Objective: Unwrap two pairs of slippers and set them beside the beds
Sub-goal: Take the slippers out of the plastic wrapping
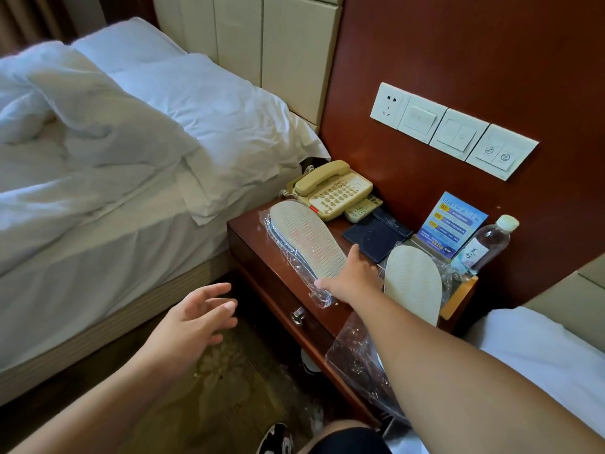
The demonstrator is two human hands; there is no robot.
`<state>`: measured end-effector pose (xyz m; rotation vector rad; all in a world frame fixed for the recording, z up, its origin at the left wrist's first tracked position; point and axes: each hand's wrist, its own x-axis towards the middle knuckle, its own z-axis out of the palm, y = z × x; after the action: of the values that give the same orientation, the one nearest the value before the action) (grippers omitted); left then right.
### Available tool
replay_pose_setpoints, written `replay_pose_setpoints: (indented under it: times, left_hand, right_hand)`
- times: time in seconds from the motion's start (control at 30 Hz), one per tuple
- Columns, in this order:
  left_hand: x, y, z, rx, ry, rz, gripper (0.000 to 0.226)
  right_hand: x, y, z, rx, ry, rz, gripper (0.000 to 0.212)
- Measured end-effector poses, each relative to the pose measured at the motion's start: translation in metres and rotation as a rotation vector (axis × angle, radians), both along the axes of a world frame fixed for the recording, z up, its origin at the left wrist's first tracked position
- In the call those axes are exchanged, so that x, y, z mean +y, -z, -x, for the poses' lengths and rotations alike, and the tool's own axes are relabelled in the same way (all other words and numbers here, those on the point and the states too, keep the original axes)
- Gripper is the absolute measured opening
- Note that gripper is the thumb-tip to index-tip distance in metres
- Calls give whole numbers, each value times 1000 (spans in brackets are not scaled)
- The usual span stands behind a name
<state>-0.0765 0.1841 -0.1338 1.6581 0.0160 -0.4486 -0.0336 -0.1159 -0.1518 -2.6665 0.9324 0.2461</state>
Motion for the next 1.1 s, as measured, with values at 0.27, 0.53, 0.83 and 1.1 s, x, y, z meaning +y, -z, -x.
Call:
replay_pose_setpoints:
  times: [0.27, 0.53, 0.83, 1.1]
  left_hand:
    - [-11, -10, 0, -42, 9, -29, 24]
    - [-21, -43, 16, -58, 20, -60, 23]
    - [-46, -99, 49, -103, 76, -51, 27]
    - [-70, -160, 87, -126, 103, 38, 31]
  right_hand:
    - [1, -11, -6, 142, -23, 149, 110]
    - [2, -42, 18, -175, -32, -202, 70]
    - [12, -122, 81, -498, -45, -470, 68]
    - [39, -186, 150, -881, -214, -308, 53]
